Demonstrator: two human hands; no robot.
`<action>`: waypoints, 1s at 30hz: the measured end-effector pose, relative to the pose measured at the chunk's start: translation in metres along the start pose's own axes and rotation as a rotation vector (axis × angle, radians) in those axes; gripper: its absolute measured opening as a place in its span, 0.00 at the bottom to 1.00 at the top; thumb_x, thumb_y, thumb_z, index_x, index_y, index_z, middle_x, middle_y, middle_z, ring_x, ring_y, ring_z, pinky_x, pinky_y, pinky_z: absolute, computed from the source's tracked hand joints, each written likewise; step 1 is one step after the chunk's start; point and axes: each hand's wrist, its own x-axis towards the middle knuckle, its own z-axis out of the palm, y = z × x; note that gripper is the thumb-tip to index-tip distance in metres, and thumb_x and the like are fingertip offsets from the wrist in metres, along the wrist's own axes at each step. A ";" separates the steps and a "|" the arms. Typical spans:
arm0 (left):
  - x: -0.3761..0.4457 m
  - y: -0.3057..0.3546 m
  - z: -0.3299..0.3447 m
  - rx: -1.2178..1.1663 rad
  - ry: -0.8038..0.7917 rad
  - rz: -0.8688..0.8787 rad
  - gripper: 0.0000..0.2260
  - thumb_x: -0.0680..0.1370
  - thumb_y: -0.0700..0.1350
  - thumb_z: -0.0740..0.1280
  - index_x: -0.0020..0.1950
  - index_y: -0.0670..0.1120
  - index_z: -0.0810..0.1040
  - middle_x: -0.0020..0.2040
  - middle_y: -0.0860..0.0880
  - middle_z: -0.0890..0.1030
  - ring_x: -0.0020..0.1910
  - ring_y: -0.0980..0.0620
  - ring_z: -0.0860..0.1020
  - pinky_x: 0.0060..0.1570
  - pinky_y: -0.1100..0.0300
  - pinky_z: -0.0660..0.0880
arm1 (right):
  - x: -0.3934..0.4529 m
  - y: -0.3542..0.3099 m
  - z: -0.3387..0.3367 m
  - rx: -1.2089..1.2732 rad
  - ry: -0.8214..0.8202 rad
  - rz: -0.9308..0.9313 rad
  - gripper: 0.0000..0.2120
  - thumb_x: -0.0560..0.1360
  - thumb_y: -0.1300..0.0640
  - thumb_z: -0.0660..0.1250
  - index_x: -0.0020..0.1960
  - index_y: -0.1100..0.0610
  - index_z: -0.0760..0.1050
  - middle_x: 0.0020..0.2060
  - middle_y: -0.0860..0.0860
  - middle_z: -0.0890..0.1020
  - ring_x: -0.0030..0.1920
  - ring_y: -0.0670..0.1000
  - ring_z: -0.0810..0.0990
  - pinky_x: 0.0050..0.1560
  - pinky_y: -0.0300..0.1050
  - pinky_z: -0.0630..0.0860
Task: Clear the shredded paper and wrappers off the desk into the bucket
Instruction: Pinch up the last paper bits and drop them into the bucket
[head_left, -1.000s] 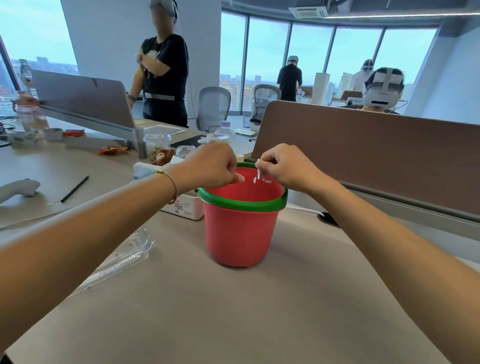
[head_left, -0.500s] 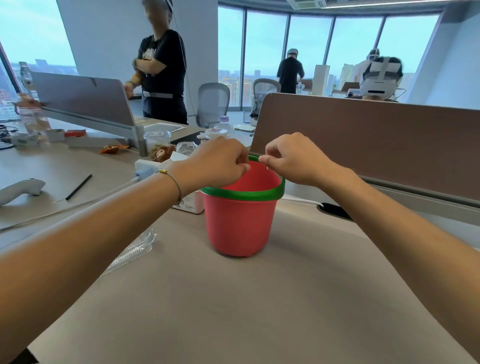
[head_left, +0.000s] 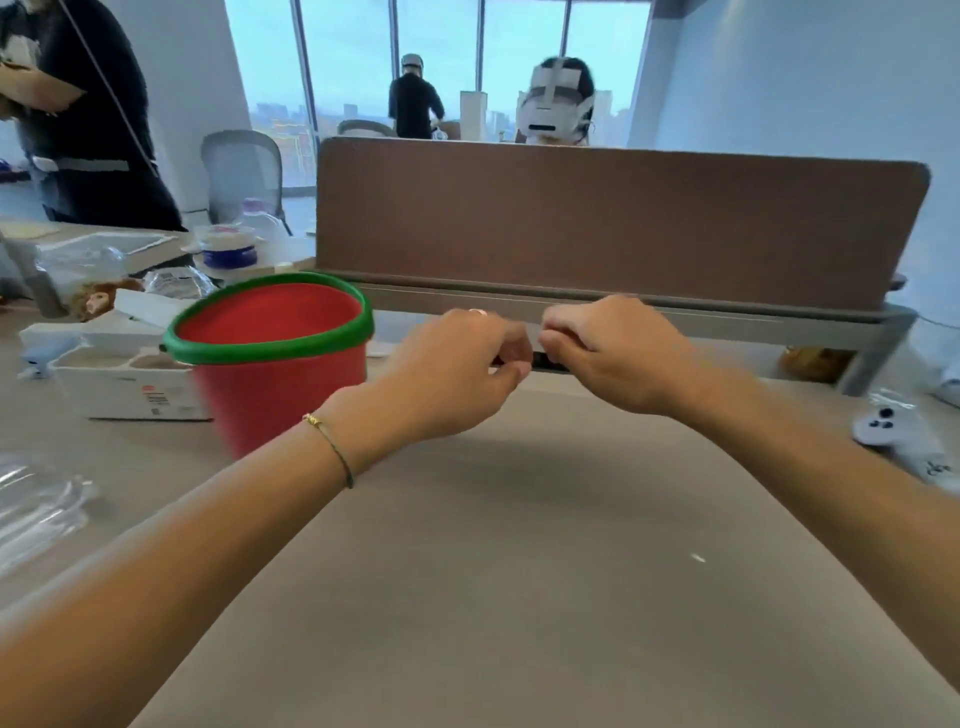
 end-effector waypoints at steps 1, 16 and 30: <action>0.001 0.009 0.015 -0.023 -0.010 0.010 0.08 0.81 0.53 0.64 0.56 0.55 0.81 0.53 0.55 0.83 0.52 0.52 0.79 0.53 0.50 0.78 | -0.015 0.009 0.003 -0.041 -0.027 0.021 0.15 0.84 0.48 0.54 0.43 0.51 0.71 0.33 0.47 0.76 0.37 0.55 0.74 0.37 0.51 0.71; -0.005 0.085 0.130 -0.125 -0.291 0.088 0.07 0.81 0.51 0.63 0.53 0.54 0.81 0.52 0.54 0.81 0.52 0.50 0.78 0.52 0.52 0.77 | -0.183 0.065 0.055 -0.219 -0.426 0.153 0.17 0.85 0.44 0.49 0.49 0.53 0.70 0.45 0.56 0.82 0.46 0.63 0.80 0.44 0.53 0.74; -0.012 0.080 0.151 -0.171 -0.263 0.073 0.06 0.80 0.50 0.65 0.49 0.53 0.80 0.47 0.54 0.79 0.48 0.50 0.78 0.48 0.51 0.76 | -0.176 0.059 0.059 -0.445 -0.545 -0.058 0.05 0.82 0.58 0.54 0.49 0.56 0.66 0.42 0.59 0.79 0.44 0.64 0.80 0.38 0.51 0.62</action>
